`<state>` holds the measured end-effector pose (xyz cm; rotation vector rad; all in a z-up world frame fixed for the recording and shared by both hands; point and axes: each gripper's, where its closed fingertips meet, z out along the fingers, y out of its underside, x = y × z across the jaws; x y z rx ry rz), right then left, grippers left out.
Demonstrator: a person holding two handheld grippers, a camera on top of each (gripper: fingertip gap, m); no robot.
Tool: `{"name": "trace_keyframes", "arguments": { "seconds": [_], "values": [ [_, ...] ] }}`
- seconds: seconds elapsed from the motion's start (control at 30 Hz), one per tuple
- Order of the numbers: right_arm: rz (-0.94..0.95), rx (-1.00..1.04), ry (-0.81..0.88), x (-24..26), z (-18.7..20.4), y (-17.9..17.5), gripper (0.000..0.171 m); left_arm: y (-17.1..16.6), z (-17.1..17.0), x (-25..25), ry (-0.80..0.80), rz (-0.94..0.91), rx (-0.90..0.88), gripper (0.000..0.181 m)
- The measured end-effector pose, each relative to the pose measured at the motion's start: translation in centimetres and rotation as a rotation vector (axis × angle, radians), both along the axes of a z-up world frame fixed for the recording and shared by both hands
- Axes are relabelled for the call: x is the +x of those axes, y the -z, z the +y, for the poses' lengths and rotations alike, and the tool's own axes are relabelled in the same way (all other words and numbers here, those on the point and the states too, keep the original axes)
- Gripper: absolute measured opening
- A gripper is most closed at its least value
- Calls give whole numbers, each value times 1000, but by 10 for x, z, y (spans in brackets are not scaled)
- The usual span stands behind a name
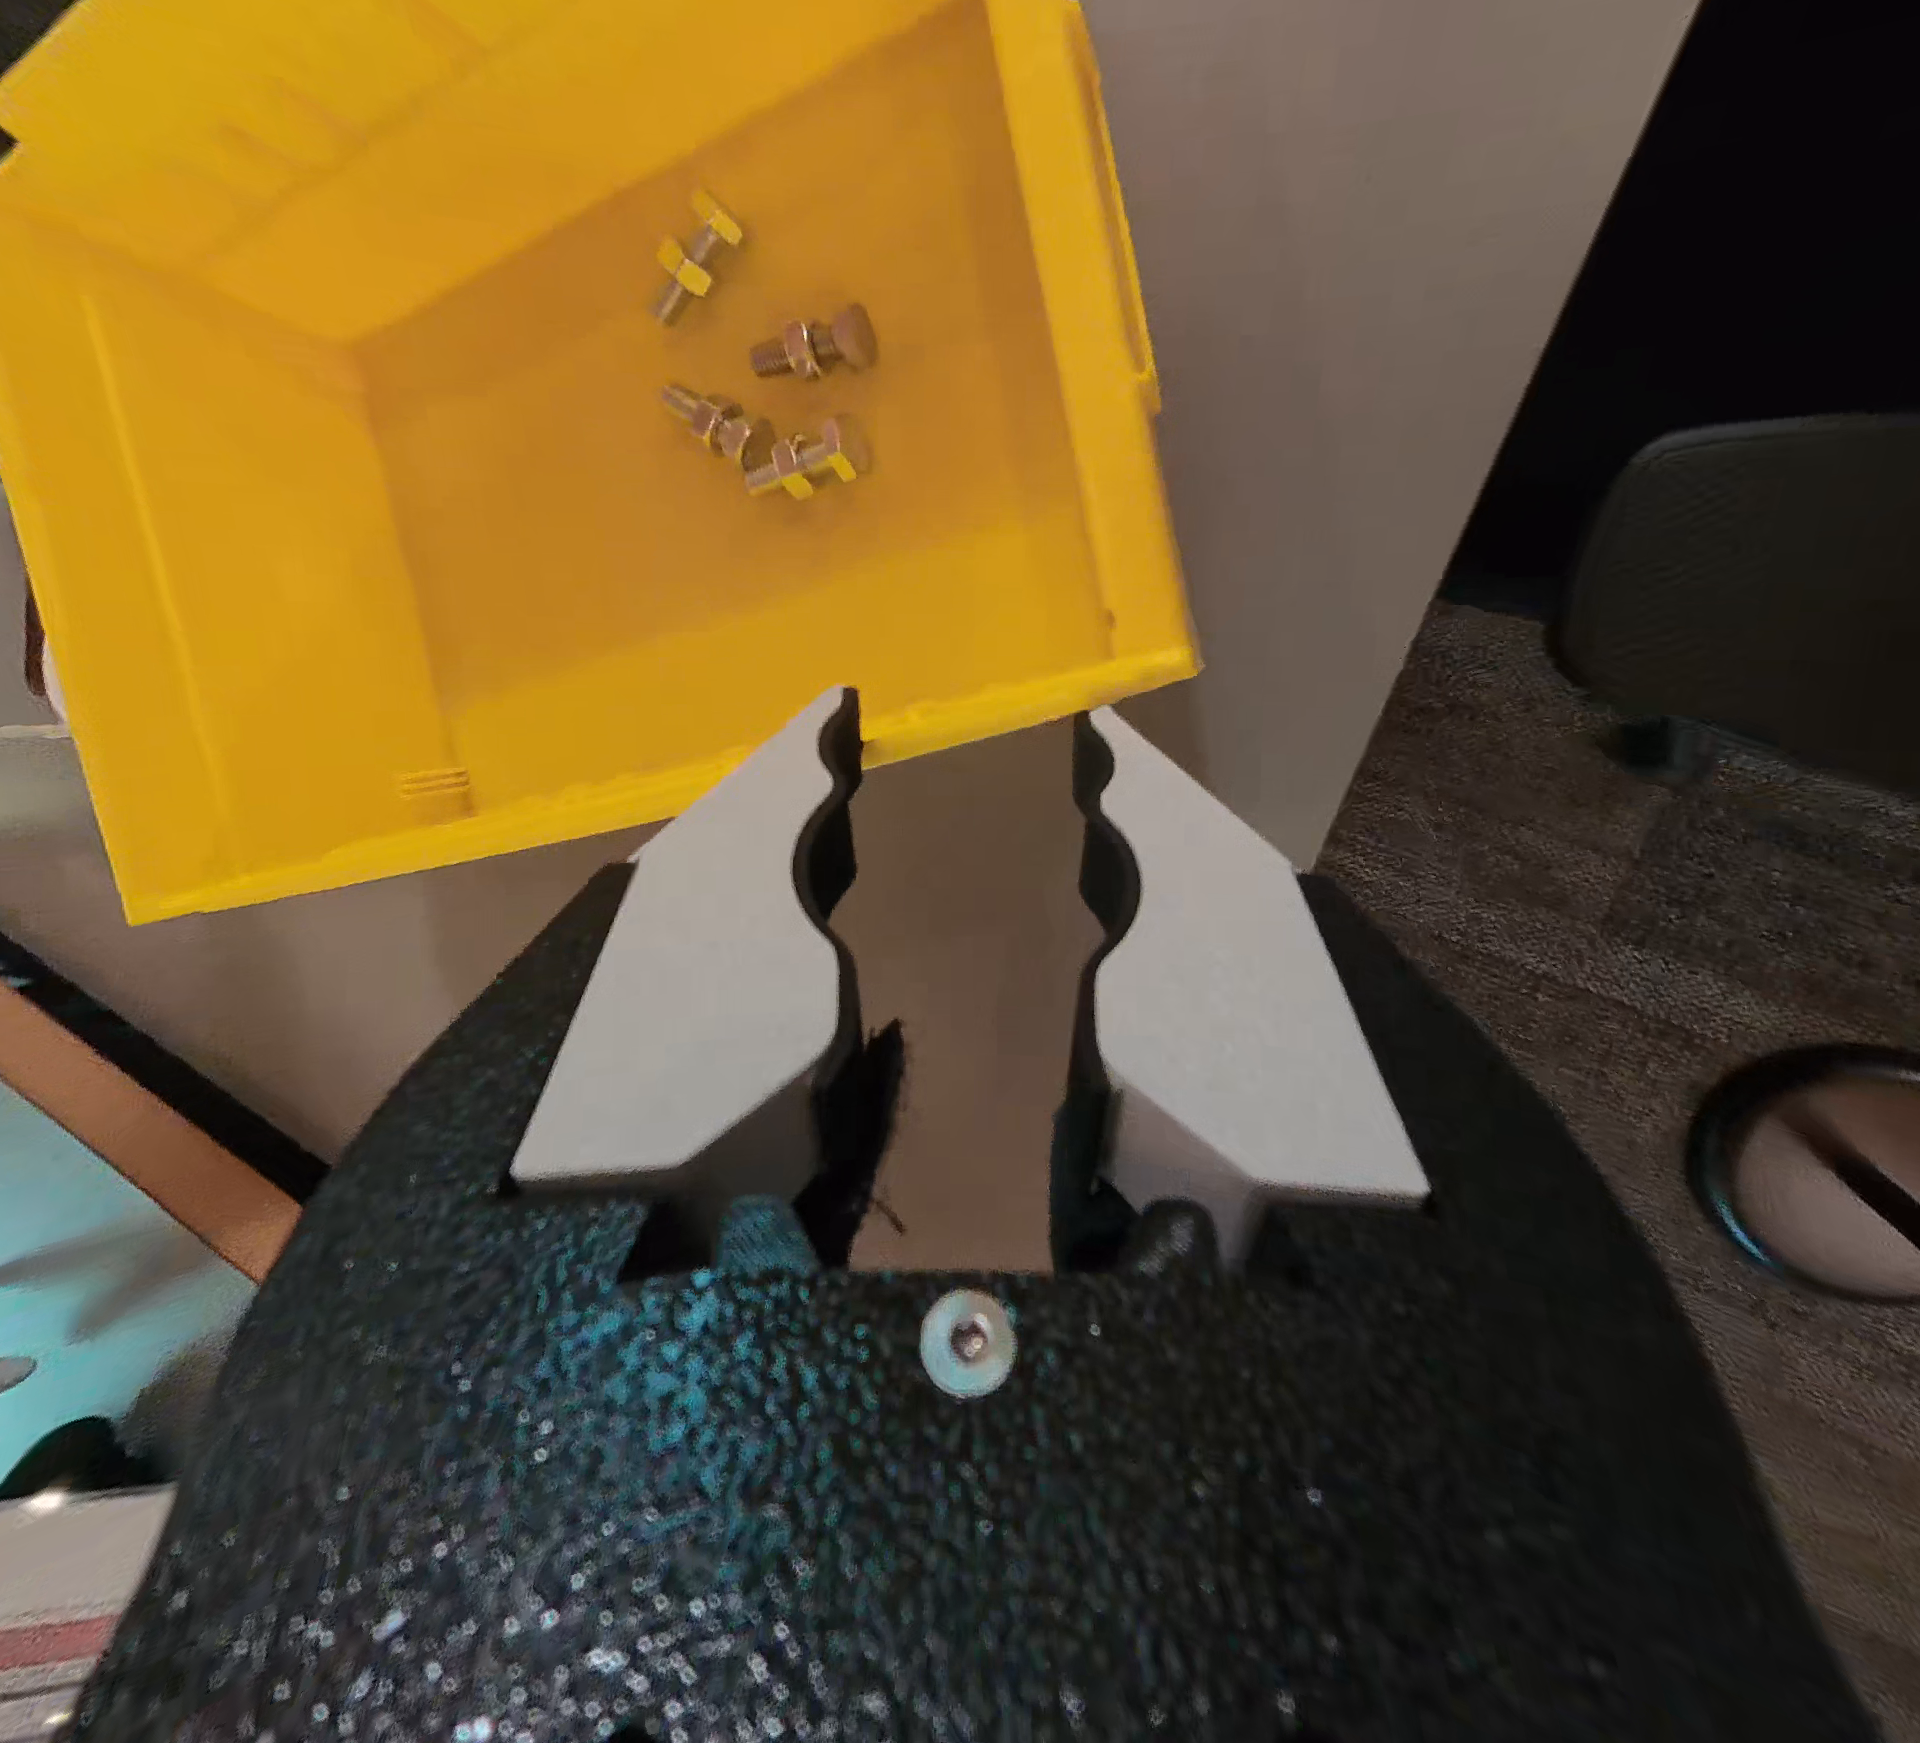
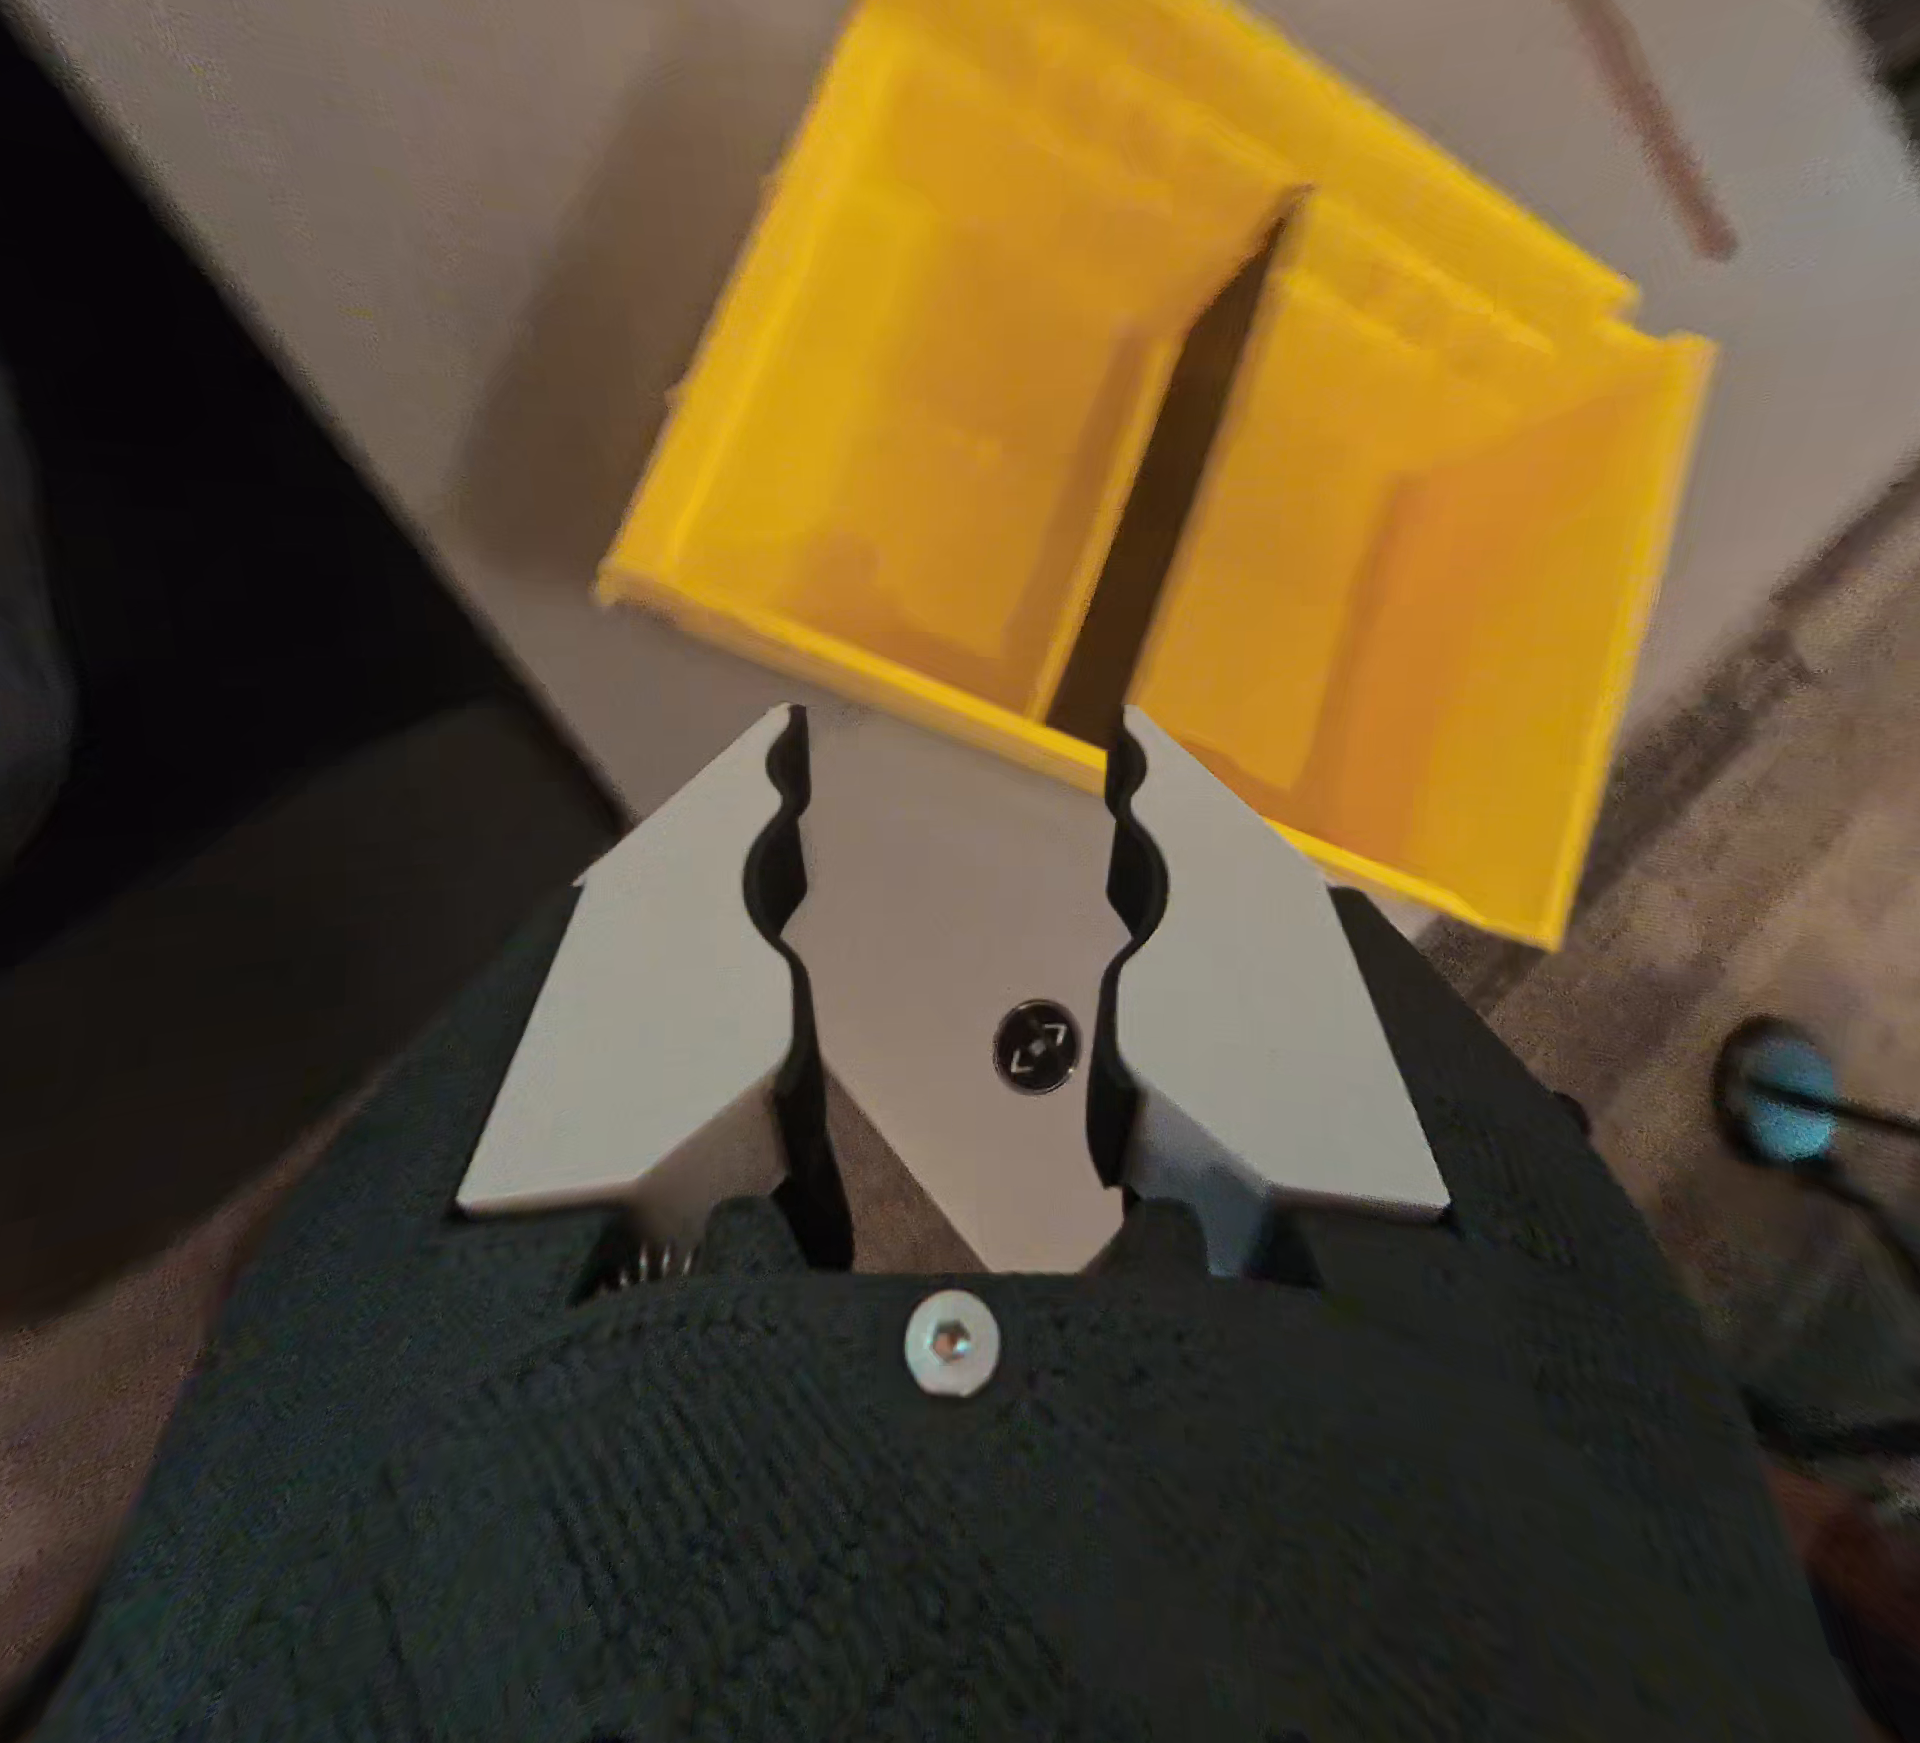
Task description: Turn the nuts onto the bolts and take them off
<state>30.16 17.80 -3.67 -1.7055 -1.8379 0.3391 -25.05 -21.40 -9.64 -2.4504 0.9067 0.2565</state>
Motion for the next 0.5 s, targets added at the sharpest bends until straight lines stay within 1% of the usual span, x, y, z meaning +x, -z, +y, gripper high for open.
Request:
{"name": "trace_keyframes", "arguments": {
  "seconds": [0.03, 0.07, 0.1, 0.13, 0.17, 0.2, 0.23, 0.27, 0.33, 0.37, 0.4, 0.43, 0.47, 0.5],
  "values": [
    [88, 13, 130, 6, 22, -8, 56, 1, -4, -1, 6, 15, 7, 38],
    [136, 9, 326, 18, 50, -9, 49, 1, -7, -3, 15, 50, 9, 39],
    [135, -53, 511, 33, 70, -1, 56, -1, -7, -12, 5, 138, 32, 46],
    [127, -152, 653, 43, 82, 12, 65, -10, -4, -27, -2, 295, 70, 40],
    [127, -264, 767, 49, 89, 25, 67, -19, -5, -40, 28, 471, 79, 47],
    [139, -377, 815, 47, 93, 35, 77, -24, -10, -48, 66, 600, 50, 53],
    [156, -466, 847, 43, 97, 42, 80, -26, -16, -54, 63, 644, 16, 54],
    [164, -515, 887, 42, 105, 46, 81, -23, -23, -58, 17, 589, -12, 60],
    [140, -531, 946, 44, 121, 53, 78, -20, -35, -68, -165, 388, -16, 83],
    [124, -529, 962, 45, 127, 55, 73, -22, -38, -72, -277, 274, 8, 96],
    [115, -523, 960, 43, 133, 56, 60, -27, -38, -74, -401, 137, 55, 106],
    [99, -508, 951, 43, 138, 57, 46, -39, -30, -78, -534, 19, 153, 110],
    [70, -487, 945, 43, 141, 59, 37, -51, -24, -81, -641, -68, 244, 114],
    [45, -474, 939, 42, 144, 61, 33, -62, -20, -84, -742, -111, 323, 118]
  ]
}}
